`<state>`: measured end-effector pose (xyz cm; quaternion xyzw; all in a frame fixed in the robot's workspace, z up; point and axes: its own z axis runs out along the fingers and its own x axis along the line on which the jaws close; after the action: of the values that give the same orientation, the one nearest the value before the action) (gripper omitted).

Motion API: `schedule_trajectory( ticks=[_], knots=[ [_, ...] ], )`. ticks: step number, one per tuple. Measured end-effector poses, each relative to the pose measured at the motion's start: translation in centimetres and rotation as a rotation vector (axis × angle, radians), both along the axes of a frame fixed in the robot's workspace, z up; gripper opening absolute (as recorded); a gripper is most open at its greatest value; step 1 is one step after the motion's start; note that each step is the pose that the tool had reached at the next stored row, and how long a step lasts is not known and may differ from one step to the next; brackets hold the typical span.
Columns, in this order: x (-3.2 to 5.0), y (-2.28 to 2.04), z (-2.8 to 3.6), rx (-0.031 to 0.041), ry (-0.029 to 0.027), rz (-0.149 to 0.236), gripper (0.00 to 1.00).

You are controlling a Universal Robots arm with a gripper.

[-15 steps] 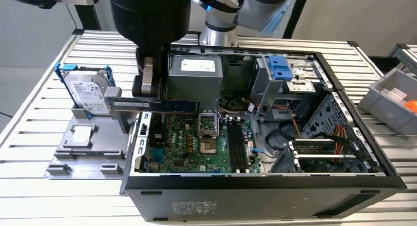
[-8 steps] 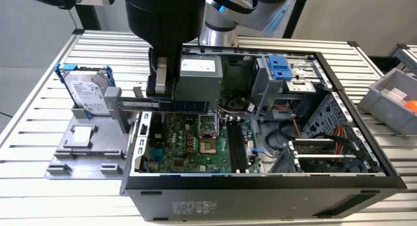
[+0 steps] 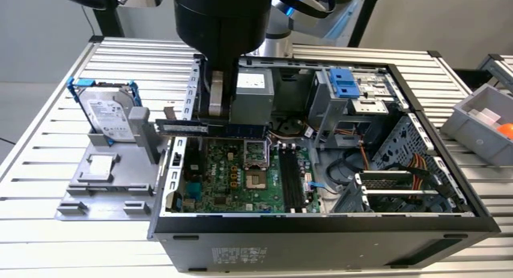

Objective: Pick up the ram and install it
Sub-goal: 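Pick up the ram and move it above insertion slot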

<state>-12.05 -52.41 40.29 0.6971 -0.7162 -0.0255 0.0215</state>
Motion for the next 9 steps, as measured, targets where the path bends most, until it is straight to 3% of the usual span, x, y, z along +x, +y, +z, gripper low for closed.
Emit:
schedule_trajectory(
  ticks=[9],
  knots=[
    [1.45, 0.00, 0.00, 0.0000, 0.0021, 0.000, 0.00]
  ],
)
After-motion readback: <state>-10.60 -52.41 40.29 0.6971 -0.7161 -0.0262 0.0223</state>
